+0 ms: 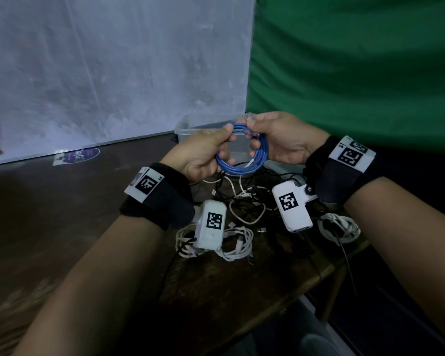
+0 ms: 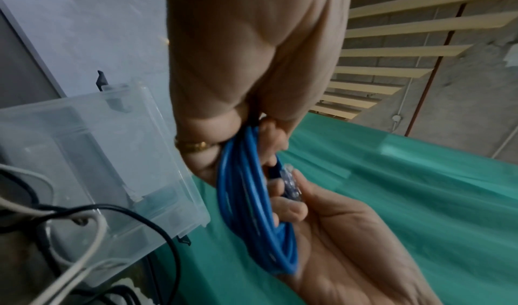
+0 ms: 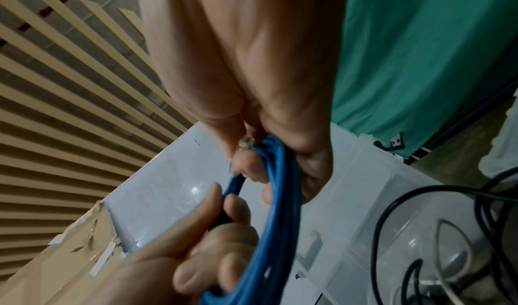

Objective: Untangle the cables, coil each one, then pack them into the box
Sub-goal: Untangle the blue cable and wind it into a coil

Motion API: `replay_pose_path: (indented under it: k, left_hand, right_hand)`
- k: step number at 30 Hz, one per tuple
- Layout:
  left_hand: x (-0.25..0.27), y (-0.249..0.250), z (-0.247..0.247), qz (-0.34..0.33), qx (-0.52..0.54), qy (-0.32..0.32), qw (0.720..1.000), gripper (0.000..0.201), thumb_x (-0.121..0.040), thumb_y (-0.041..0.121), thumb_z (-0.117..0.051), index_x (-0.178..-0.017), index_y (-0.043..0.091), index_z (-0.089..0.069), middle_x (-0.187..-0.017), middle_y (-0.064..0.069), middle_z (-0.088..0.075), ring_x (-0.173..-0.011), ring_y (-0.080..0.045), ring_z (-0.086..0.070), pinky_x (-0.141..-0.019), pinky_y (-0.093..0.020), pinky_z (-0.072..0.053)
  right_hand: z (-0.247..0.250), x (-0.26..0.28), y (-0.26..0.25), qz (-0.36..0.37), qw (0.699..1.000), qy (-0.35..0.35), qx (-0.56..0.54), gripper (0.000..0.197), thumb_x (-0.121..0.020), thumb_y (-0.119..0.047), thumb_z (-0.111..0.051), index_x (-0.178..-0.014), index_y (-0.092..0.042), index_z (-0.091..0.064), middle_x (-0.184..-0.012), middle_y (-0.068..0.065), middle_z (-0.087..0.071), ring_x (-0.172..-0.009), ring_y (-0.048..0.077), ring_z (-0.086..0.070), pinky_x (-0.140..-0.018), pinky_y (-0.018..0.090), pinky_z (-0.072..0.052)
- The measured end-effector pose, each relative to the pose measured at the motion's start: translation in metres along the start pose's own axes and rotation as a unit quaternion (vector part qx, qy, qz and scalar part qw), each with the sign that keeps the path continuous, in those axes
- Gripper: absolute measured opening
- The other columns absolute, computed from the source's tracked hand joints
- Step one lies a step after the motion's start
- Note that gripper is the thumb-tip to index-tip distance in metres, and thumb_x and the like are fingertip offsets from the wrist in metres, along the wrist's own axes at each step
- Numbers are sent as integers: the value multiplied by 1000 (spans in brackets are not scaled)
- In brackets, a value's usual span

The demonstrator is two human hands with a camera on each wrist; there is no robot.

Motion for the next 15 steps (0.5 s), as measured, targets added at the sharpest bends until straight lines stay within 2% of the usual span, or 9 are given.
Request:
replay_pose_path:
  k: [2,4,6,9,10,11,13,15]
  left_hand:
    - [0,0,-1,-3,6,20,1000,33,-98,35,-45,-72,15,-43,-37,9,-28,-30,-4,-27,-40,-18,-38]
    - [2,2,0,-11,19,48,999,36,-100,36,-41,-69,17,-39,-33,10,-30,-26,-3,-28,-33,-15,-30]
    - [4,6,5,-21,48,85,995,37,-101,35,-37,-69,17,-39,-29,7,-35,-23,-4,-32,-31,-15,-27]
    - [4,9,19,-34,83,150,985,34,-101,37,-37,-75,16,-44,-34,7,-37,-23,-4,-33,-33,-16,-29]
    - [2,8,25,-36,85,172,981,31,-101,38,-38,-82,16,-50,-41,4,-39,-24,-4,-34,-34,-17,-31]
    - [1,7,31,-36,87,191,977,31,-100,39,-38,-96,13,-55,-51,1,-38,-27,-5,-35,-36,-17,-34]
    - [-2,3,43,-32,97,226,969,43,-99,41,-39,-126,8,-50,-62,-1,-34,-35,-8,-37,-38,-17,-37]
    - [-5,1,51,-31,109,238,965,44,-99,41,-39,-129,10,-47,-63,-2,-34,-34,-8,-39,-39,-16,-37]
  right_hand:
    - [-1,0,3,-12,1000,10,3,20,-102,-16,-38,-112,-9,-53,-70,0,-52,-47,7,-51,-56,26,-48]
    - [4,-1,2,-12,998,53,14,19,-102,-18,-38,-103,-13,-56,-80,2,-58,-58,11,-59,-61,29,-50]
    - [12,-1,-3,20,994,106,26,19,-101,-17,-38,-94,-14,-56,-83,2,-57,-66,12,-57,-63,29,-47]
    - [15,-1,-11,75,988,134,-1,18,-101,-16,-39,-91,-15,-55,-74,0,-58,-65,10,-56,-59,24,-40]
    - [13,0,-13,91,988,125,-16,18,-101,-15,-40,-93,-14,-55,-71,0,-58,-65,11,-58,-60,23,-41]
    - [9,1,-15,103,988,108,-31,18,-101,-15,-40,-94,-12,-56,-67,0,-59,-64,11,-60,-60,22,-44]
    - [0,4,-15,103,991,59,-59,17,-101,-13,-40,-97,-9,-56,-62,-1,-61,-63,12,-65,-62,22,-51]
    - [-7,6,-11,84,994,22,-67,16,-100,-12,-41,-98,-7,-56,-60,-1,-62,-64,14,-68,-65,23,-56]
Point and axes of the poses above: each hand's wrist, its own x-axis away from the middle knuckle, its own z-axis out of the back of the hand, y = z × x, the point moved 7 cm from there along -x, towards the middle knuckle
